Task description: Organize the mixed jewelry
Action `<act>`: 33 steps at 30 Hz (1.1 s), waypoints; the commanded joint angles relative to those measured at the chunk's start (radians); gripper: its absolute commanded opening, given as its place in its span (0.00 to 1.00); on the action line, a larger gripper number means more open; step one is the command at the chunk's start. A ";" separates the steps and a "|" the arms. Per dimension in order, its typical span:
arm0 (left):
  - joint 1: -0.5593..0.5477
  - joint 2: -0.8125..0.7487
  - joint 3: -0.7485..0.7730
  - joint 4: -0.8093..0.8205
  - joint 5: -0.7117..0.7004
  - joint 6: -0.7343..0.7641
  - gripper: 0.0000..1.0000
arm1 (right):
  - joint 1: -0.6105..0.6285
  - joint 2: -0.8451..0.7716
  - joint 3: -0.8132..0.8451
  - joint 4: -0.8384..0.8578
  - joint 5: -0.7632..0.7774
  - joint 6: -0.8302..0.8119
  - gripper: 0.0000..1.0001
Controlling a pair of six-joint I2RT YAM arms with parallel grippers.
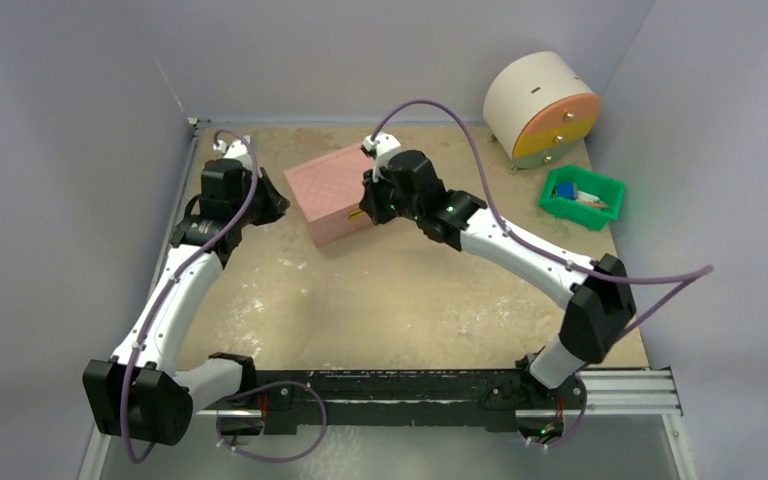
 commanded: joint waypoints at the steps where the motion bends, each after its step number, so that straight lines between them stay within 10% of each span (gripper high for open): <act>1: -0.024 -0.021 -0.009 0.037 -0.031 0.018 0.00 | -0.029 0.091 0.173 -0.019 0.020 -0.052 0.00; 15: -0.035 -0.029 -0.021 0.056 0.013 0.000 0.00 | -0.091 0.384 0.472 -0.048 -0.040 -0.039 0.00; 33: -0.035 -0.035 -0.019 0.051 0.020 0.001 0.00 | -0.103 0.447 -0.034 0.222 -0.180 0.146 0.00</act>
